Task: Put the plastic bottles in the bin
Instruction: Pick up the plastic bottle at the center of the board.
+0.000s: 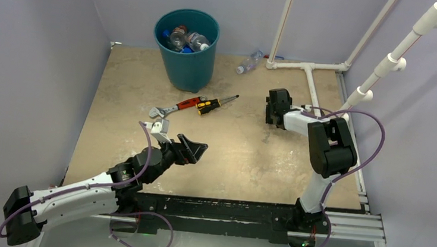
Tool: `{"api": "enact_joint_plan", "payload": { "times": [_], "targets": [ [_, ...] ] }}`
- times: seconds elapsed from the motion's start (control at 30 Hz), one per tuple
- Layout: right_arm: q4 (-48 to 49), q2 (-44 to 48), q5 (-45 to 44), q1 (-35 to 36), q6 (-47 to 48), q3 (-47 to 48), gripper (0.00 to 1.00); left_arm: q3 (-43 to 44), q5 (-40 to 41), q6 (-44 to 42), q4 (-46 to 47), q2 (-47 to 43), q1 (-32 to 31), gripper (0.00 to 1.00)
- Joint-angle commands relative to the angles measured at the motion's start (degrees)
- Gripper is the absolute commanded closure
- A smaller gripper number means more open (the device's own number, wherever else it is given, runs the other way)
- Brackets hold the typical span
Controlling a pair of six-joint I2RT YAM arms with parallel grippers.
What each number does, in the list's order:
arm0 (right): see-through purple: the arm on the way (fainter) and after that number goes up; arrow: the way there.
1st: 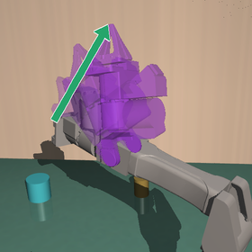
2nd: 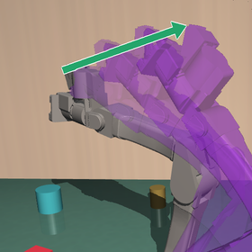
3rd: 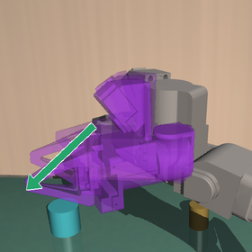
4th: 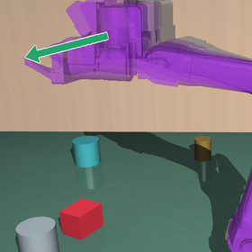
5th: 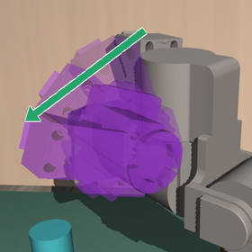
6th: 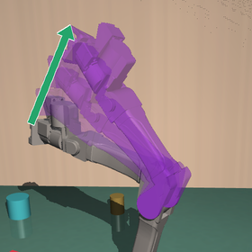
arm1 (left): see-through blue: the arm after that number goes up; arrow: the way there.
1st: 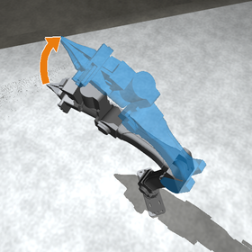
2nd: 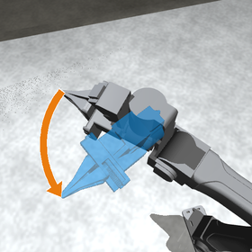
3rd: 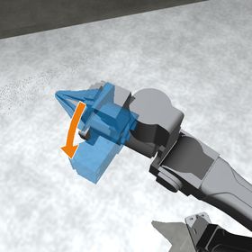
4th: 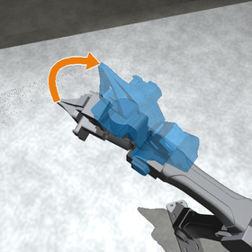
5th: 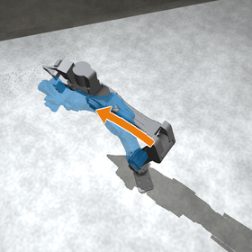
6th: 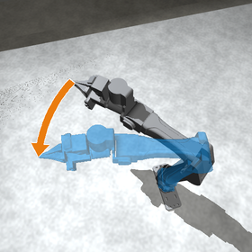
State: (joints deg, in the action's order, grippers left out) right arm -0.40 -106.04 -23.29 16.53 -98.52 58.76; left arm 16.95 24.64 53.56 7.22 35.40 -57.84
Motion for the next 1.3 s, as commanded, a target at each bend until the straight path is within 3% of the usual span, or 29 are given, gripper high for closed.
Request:
{"api": "enact_joint_plan", "payload": {
  "times": [0.0, 0.1, 0.3, 0.57, 0.7, 0.83, 1.0, 1.1, 1.27],
  "targets": [
    [-0.9, -2.0, 1.9, -0.3, 2.2, -2.4, 0.41, -0.9, -0.1, 1.4, 2.2, 0.1, -0.2, 0.09],
    [1.2, -1.3, 1.2, -0.3, 4.5, -3.7, 0.50, -1.0, -0.2, 1.8, 2.3, 0.2, -0.2, 0.09],
    [3.6, 2.1, -1.7, 4.8, 11.3, -5.7, 0.53, -0.5, -0.6, 2.3, 2.2, -0.2, -0.2, 0.09],
    [3.6, 8.7, -4.9, 15.8, 19.6, -7.6, 0.58, 1.0, 0.2, 1.8, 0.9, 0.0, -0.2, 0.09],
    [3.9, 14.8, -14.2, 24.7, 23.9, -12.2, 0.59, 4.3, 1.1, 1.5, -3.8, -0.7, -0.2, 0.09],
    [4.6, 18.3, -15.4, 31.2, 25.9, -15.8, 0.61, 7.7, 2.4, -1.0, -5.5, -1.0, -0.2, 0.09],
    [6.3, 21.3, -17.6, 39.8, 37.2, -18.9, 0.64, 13.5, 5.9, -6.0, -9.4, 0.8, -0.2, 0.09],
    [9.4, 26.4, -17.3, 43.7, 43.8, -22.6, 0.66, 17.1, 7.7, -9.6, -10.3, 1.7, -0.2, 0.09],
    [26.3, 40.3, -10.8, 49.2, 58.9, -33.2, 0.68, 19.0, 11.4, -15.1, -3.9, 3.7, -0.2, 0.09]
  ]
}}
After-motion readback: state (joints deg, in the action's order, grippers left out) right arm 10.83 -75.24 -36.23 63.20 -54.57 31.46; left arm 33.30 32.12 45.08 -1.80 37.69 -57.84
